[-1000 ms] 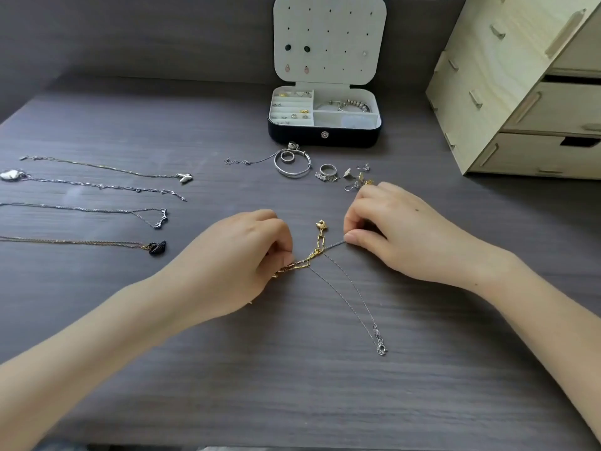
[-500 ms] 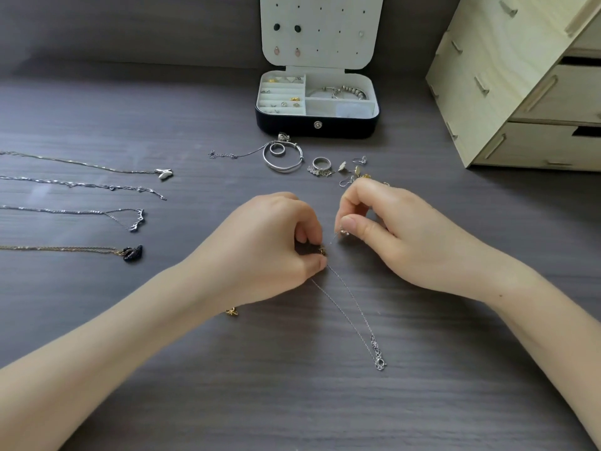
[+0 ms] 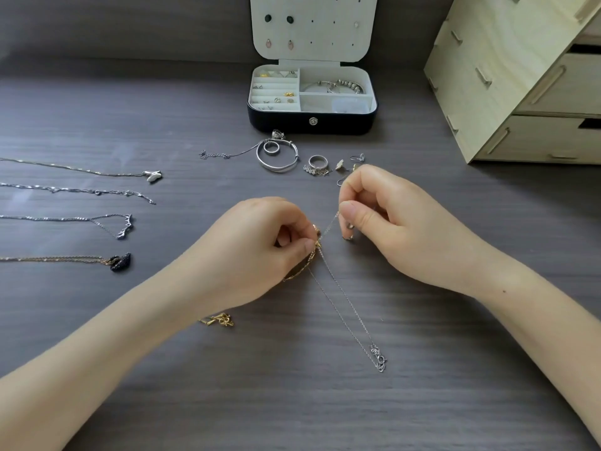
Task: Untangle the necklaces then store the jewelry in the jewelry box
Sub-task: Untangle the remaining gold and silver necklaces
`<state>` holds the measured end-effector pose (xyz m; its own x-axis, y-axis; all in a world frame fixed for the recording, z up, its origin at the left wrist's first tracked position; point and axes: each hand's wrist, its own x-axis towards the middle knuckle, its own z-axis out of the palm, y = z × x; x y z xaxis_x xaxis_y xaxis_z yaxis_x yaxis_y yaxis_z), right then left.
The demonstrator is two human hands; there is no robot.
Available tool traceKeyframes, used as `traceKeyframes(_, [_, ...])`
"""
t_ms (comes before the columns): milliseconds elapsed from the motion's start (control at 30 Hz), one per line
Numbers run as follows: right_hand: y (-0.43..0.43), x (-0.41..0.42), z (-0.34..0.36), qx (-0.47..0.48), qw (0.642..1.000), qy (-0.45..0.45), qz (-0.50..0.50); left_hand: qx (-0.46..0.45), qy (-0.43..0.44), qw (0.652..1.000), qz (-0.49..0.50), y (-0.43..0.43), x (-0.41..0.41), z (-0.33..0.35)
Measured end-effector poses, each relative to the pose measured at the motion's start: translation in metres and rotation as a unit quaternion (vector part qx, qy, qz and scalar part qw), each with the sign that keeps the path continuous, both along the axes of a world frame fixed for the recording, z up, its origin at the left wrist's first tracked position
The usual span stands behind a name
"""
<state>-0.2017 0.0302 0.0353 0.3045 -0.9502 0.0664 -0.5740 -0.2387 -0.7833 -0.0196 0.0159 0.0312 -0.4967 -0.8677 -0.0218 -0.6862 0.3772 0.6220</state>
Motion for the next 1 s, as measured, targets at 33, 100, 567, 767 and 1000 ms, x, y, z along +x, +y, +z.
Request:
traceKeyframes(33, [0.000,-0.001,0.000,-0.005,1.000,0.003,-0.005,0.017,0.009,1.000,0.002,-0.001,0.001,0.001])
traceKeyframes(100, [0.000,-0.002,-0.002,-0.016,0.999,0.030,-0.011,0.048,0.035,0.998,0.010,-0.003,0.004,0.002])
traceKeyframes(567, [0.011,0.009,-0.012,-0.185,0.971,0.149,-0.008,0.079,0.065,0.995,0.017,-0.002,0.001,0.002])
traceKeyframes(767, [0.011,0.010,-0.012,-0.170,0.976,0.135,-0.017,0.036,0.043,0.998,-0.010,0.000,0.004,-0.002])
traceKeyframes(1000, [0.012,0.005,-0.003,-0.046,0.996,0.061,-0.037,-0.025,0.019,0.998,-0.048,0.000,0.009,-0.006])
